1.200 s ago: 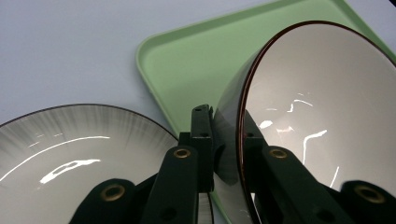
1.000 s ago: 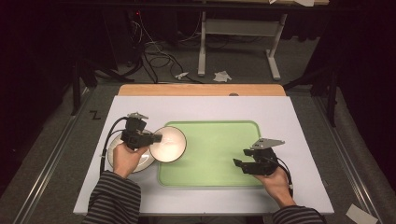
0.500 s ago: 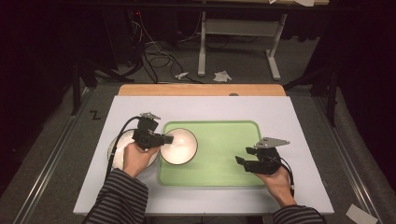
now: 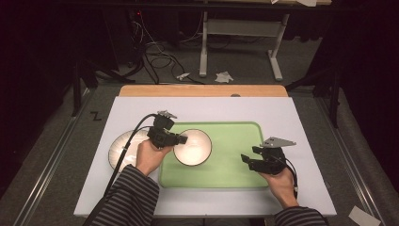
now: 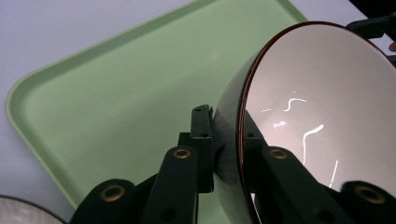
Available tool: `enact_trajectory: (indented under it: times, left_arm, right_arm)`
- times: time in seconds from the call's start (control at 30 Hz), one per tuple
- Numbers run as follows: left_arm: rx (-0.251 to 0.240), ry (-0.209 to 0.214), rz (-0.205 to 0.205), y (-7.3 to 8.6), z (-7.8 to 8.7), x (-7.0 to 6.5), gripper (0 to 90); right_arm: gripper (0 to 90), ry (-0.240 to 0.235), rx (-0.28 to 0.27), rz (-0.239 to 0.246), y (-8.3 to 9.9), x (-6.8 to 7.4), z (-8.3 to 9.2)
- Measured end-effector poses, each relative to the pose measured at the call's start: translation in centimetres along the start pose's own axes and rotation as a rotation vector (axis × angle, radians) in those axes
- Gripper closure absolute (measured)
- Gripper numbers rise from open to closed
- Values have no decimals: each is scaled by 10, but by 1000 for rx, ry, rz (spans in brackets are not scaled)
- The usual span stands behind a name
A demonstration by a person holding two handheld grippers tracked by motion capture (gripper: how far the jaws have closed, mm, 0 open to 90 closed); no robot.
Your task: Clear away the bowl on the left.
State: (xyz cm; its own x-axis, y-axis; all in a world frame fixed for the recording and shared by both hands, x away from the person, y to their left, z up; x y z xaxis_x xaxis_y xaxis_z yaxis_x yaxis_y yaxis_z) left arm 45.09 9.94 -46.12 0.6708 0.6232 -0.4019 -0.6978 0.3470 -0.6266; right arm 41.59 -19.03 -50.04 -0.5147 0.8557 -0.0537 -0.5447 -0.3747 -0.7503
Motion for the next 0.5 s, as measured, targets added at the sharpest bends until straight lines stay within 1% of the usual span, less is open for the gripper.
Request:
enact_trajectory:
  times: [0.03,0.1,0.17,0.2,0.23,0.37,0.43,0.5]
  left_arm:
    - [6,1,-7,-2,-2,-1,821]
    - [11,25,-3,-5,-6,-3,821]
    - [13,47,1,-7,-11,-5,821]
    - [15,46,1,-9,-14,-7,821]
    - [17,43,-1,-10,-18,-9,821]
    - [41,44,-22,-16,-28,-15,820]
    - [41,46,-27,-23,-35,-17,820]
    - [44,50,-27,-25,-37,-18,820]
  right_arm:
    - [426,0,4,-1,0,0,-1]
    - [426,2,4,-4,0,-2,-1]
    - [430,8,2,-25,0,-4,1]
    - [431,11,2,-30,0,-5,1]
    - [431,24,1,-44,-1,-7,2]
    - [430,32,-7,-50,-2,-9,3]
    - [429,34,-5,-55,-1,-10,3]
    - [430,37,-5,-61,-1,-11,3]
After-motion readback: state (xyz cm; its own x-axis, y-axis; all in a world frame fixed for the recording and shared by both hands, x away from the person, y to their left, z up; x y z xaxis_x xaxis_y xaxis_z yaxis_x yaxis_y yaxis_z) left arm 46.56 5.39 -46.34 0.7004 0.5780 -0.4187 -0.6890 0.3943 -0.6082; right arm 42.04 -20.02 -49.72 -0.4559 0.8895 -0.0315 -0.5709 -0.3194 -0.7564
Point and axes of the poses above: each handheld gripper's, and its own axes: z roughly backward along the jaws, y roughly out of its underside, x roughly to its left, the point moved 6 cm from there along -z, roughly forward along the jaws, and after that the axes turned 9 degrees about y, right-handed, at the moved point
